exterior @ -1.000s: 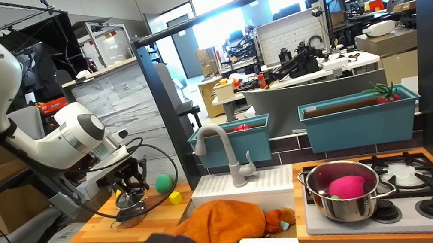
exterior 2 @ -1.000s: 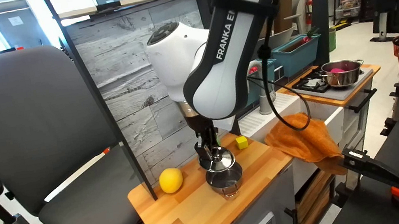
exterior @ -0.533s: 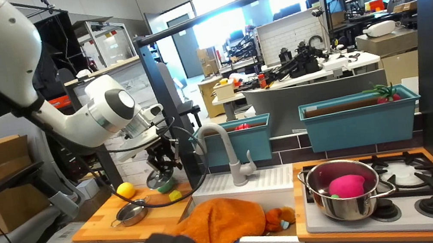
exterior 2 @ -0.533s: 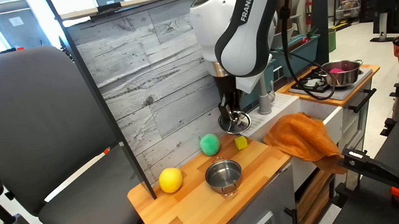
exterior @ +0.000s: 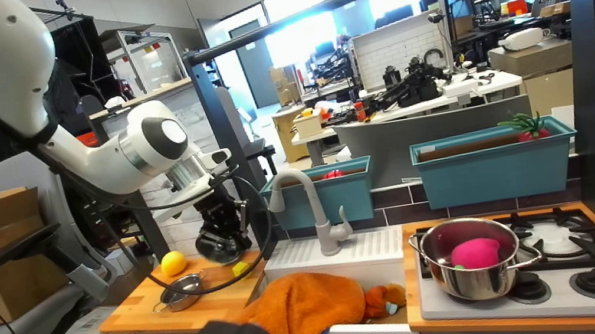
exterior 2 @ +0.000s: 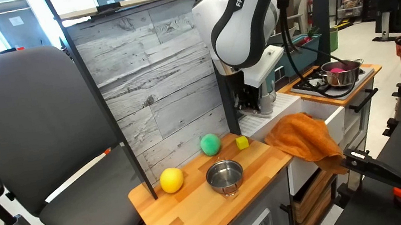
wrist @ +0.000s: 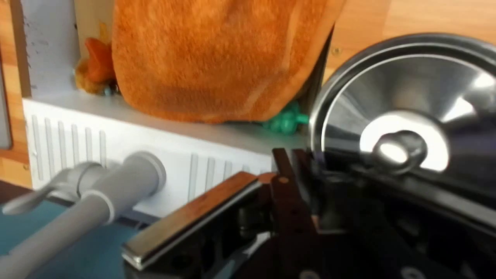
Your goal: Remove the lid from the silver pan
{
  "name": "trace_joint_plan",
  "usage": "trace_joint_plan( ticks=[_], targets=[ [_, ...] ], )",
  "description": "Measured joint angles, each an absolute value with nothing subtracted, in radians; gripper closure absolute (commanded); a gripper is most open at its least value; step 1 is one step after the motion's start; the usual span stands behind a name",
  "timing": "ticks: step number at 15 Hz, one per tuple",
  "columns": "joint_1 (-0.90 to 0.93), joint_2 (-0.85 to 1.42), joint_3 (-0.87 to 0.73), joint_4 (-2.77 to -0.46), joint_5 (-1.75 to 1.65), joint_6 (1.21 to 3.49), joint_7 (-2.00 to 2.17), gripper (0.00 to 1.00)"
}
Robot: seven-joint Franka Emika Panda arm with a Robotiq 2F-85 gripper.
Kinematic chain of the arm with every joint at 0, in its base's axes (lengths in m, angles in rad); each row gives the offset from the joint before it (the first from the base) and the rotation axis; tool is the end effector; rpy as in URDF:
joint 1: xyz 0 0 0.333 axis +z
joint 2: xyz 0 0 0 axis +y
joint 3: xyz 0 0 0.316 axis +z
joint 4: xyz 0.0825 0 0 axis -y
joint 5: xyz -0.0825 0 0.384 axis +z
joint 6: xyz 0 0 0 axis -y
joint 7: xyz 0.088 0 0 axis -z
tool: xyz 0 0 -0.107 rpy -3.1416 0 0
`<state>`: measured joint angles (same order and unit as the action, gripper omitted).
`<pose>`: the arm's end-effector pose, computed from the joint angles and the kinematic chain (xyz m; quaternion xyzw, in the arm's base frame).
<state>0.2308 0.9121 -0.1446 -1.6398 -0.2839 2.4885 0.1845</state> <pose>0.6619 0.0667 0.0803 0.9854 0.0920 -0.0123 0.1429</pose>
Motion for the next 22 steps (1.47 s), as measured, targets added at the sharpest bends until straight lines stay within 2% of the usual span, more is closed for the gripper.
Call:
trace_joint_plan(
  ticks=[2,7,8,9,10,13,17,19,22],
  targets=[
    [0.222,0.921,-0.156,-1.61,-0.284,2.362,0.197,0.44],
    [0.18,0.964,-0.179,-1.527,-0.285,2.345,0.227,0.07],
    [0.179,0.972,-0.181,-1.514,-0.285,2.339,0.236,0.49],
    [0.179,0.979,-0.181,-1.5,-0.285,2.311,0.239,0.44],
    [0.18,0.985,-0.181,-1.485,-0.285,2.285,0.253,0.46],
    [0.197,1.009,-0.206,-1.45,-0.288,2.331,0.37,0.68],
    [0.19,1.024,-0.174,-1.415,-0.282,2.178,0.31,0.98],
    [0.201,1.029,-0.173,-1.396,-0.288,2.117,0.354,1.0],
    [0.216,1.038,-0.195,-1.391,-0.291,2.209,0.465,0.99]
  ],
)
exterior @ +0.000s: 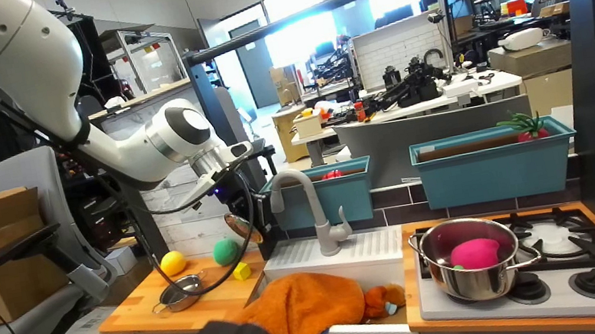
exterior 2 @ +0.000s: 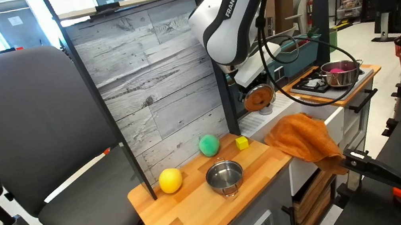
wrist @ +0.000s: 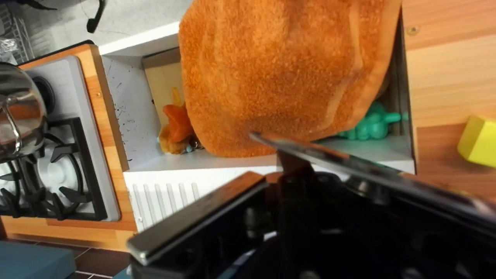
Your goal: Remove the lid from the silver pan
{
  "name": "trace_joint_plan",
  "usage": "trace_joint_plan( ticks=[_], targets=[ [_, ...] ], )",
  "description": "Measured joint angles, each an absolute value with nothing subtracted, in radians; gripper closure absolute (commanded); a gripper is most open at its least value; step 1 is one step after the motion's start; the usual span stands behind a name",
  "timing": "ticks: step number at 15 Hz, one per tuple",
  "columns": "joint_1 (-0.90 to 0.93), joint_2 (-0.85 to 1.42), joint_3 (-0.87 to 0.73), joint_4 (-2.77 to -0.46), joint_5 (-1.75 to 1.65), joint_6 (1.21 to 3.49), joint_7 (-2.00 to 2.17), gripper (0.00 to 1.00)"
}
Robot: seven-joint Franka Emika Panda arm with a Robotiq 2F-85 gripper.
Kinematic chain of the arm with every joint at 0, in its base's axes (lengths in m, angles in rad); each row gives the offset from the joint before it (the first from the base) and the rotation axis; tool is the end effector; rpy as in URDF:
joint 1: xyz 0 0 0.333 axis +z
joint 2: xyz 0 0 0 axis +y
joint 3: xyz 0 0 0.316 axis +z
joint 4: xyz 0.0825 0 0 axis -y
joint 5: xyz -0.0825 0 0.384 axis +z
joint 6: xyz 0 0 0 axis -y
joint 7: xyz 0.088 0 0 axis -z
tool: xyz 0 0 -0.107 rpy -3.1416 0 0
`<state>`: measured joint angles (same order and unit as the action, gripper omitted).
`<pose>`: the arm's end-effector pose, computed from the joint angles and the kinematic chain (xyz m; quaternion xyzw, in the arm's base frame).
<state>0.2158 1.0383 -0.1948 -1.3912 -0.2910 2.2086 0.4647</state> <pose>0.6948 0.0270 0.0739 0.9722 -0.0808 -0.0541 0.2130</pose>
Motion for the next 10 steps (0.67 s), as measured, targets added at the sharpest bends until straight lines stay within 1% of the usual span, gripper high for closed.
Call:
trace_joint_plan(
  ticks=[4,10],
  targets=[
    [0.233,1.088,-0.252,-1.355,-0.312,2.34,0.592,1.0],
    [0.257,1.269,-0.408,-1.238,-0.385,2.36,0.836,1.0]
  ],
)
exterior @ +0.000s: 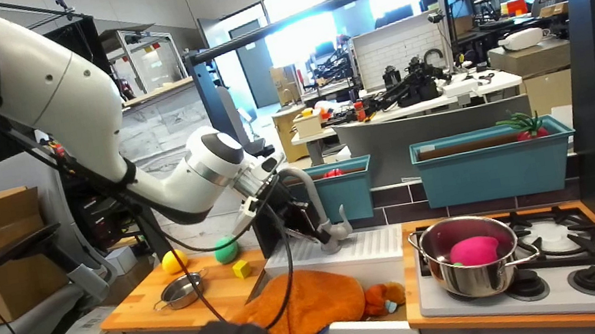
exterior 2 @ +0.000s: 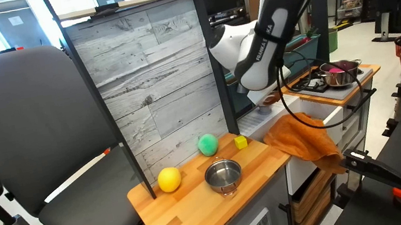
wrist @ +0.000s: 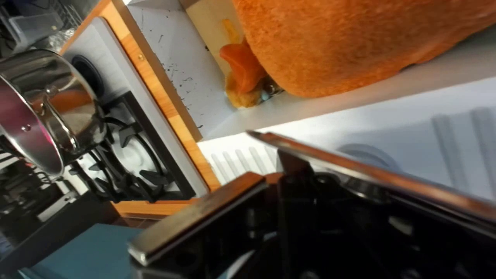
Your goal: Remove the lid from the silver pan
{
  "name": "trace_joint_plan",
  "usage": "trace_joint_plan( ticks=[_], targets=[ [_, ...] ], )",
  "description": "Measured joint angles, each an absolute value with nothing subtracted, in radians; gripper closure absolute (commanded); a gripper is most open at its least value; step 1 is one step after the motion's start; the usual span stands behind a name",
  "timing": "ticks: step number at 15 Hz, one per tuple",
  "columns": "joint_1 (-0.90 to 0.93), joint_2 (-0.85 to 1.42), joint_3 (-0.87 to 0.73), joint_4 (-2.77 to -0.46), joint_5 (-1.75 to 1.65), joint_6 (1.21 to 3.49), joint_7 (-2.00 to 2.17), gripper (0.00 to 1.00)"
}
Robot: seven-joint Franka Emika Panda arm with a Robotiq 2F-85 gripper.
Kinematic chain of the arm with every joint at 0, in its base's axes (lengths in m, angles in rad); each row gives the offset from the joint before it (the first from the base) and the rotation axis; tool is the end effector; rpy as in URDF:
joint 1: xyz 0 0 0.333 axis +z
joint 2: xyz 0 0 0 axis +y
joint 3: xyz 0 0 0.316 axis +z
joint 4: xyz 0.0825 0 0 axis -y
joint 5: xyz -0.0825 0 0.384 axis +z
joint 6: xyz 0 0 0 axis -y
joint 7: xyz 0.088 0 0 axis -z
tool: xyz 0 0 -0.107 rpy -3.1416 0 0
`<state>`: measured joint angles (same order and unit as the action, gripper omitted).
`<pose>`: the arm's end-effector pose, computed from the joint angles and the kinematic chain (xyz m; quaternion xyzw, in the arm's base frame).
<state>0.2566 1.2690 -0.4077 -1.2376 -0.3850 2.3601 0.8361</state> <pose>0.7131 -0.0440 0.0149 0.9239 -0.2029 0.0689 0.3171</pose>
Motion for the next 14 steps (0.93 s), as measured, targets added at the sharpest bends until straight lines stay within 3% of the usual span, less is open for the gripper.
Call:
trace_joint_plan(
  ticks=[3,4,6,7,8,10,14],
  targets=[
    [0.256,1.377,-0.483,-1.166,-0.41,2.329,0.993,0.98],
    [0.256,1.41,-0.497,-1.138,-0.41,2.292,1.022,0.73],
    [0.247,1.468,-0.523,-1.073,-0.409,2.212,1.092,0.68],
    [0.236,1.492,-0.529,-1.033,-0.394,2.145,1.103,0.6],
    [0.231,1.499,-0.521,-1.012,-0.406,2.075,1.113,0.79],
    [0.232,1.495,-0.516,-1.02,-0.408,2.068,1.117,0.63],
    [0.236,1.494,-0.516,-1.028,-0.408,2.072,1.117,0.6]
  ],
)
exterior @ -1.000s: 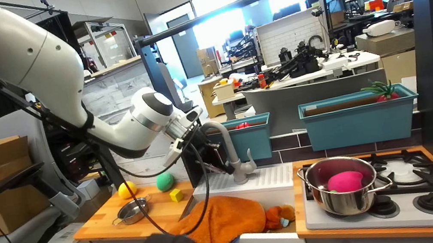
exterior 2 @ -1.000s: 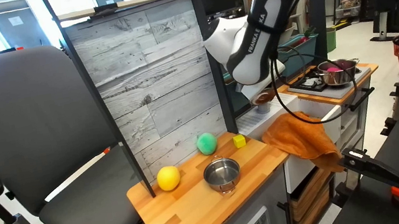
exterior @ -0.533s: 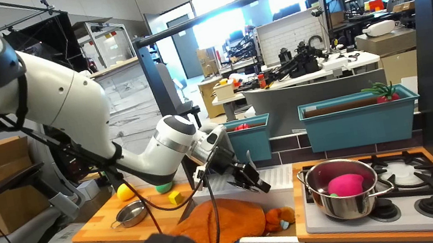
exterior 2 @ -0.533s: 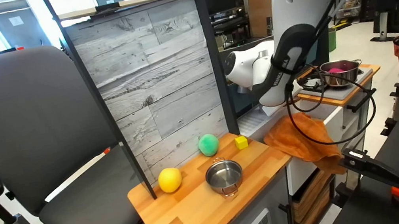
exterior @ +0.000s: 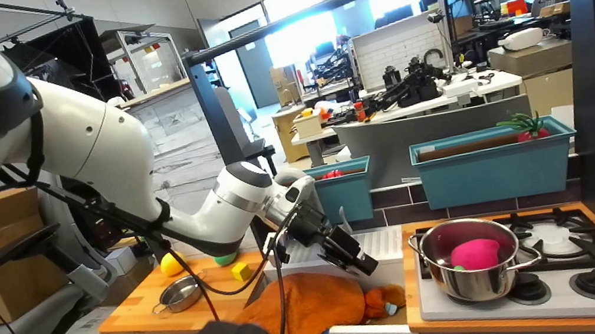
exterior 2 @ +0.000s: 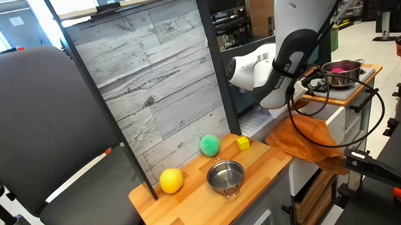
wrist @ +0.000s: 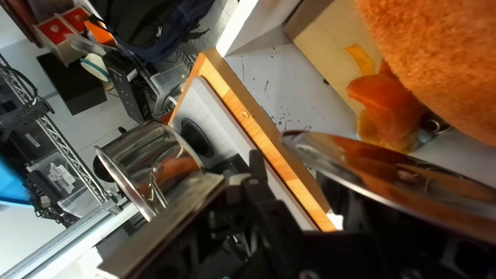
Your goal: Remove the lid from the silver pan
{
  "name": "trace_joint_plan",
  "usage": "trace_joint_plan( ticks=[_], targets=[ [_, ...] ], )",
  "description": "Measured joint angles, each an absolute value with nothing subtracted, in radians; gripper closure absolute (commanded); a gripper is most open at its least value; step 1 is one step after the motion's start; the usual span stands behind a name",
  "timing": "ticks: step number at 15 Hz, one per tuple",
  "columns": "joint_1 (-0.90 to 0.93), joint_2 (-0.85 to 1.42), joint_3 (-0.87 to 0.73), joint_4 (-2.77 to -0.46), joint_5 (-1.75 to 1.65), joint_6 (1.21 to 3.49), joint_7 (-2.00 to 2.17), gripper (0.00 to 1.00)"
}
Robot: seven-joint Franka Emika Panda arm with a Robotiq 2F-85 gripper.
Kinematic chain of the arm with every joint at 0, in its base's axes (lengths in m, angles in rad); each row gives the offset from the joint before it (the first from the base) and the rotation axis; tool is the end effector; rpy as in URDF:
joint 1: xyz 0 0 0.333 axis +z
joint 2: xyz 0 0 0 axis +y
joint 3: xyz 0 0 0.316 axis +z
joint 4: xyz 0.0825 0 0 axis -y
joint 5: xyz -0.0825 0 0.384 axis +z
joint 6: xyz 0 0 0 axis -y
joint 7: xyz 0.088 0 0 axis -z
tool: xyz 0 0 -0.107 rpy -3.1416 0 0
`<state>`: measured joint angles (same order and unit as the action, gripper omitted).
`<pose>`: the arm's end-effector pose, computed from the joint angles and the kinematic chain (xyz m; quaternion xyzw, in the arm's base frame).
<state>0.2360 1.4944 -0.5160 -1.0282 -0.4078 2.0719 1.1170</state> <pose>0.6861 -0.1087 -0.0468 0.8262 -0.3278 0.0470 0.4559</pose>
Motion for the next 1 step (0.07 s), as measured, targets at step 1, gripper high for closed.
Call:
trace_joint_plan(
  ticks=[1],
  targets=[
    [0.236,1.494,-0.516,-1.028,-0.408,2.072,1.117,0.6]
  ],
)
